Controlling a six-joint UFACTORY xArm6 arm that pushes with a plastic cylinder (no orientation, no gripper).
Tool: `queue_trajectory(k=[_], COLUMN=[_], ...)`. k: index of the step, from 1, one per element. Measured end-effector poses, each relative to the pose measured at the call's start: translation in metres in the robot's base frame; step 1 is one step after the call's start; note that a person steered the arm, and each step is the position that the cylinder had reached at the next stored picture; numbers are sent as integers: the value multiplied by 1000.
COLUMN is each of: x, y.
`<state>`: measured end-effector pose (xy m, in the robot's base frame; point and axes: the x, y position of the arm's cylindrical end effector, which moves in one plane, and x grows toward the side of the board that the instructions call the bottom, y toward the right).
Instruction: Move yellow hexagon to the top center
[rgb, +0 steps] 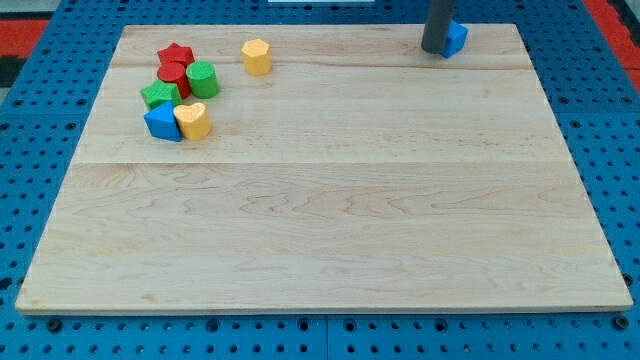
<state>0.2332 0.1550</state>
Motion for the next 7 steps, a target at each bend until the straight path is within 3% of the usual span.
queue_trajectory(k=[3,4,5,7], x=[-18,15,49,95], y=[20,11,-34,-179])
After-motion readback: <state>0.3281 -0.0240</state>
